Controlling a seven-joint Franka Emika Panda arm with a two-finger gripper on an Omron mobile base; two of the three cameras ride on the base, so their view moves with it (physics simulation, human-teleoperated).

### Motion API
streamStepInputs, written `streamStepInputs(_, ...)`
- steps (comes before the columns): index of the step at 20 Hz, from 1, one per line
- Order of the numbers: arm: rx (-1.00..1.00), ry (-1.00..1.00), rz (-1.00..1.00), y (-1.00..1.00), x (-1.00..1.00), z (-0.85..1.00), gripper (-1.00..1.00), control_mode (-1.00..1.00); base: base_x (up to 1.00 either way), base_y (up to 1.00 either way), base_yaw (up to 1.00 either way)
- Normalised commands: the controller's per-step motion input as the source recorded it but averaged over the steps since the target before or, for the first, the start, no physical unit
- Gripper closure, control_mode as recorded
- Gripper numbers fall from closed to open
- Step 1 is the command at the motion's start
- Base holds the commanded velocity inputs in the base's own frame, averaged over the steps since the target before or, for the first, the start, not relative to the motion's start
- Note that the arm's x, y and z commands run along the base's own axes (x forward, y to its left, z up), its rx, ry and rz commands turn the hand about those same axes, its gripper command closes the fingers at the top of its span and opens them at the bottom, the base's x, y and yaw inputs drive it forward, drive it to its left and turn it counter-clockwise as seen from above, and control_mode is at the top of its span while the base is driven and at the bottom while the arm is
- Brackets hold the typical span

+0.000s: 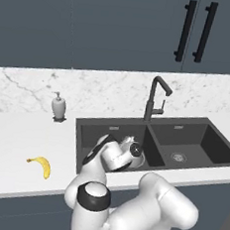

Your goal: Put the colander in the sink, put the banana, orange in the colander, and turn on the sink faucet and pour water over the colander.

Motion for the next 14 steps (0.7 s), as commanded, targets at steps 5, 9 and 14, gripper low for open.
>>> streamStepInputs(5,-0.02,-0.05,0.00,0.32,-0.17,1.00,-1.00,-1.00,0.00,0.00,0.00)
streamStepInputs(9,-0.13,0.02,0.00,0.43,-0.03,1.00,-1.00,-1.00,0.00,0.00,0.00)
streamStepInputs(14,-0.20,0.15,0.04,0.34,0.00,1.00,-1.00,-1.00,0.00,0.00,0.00)
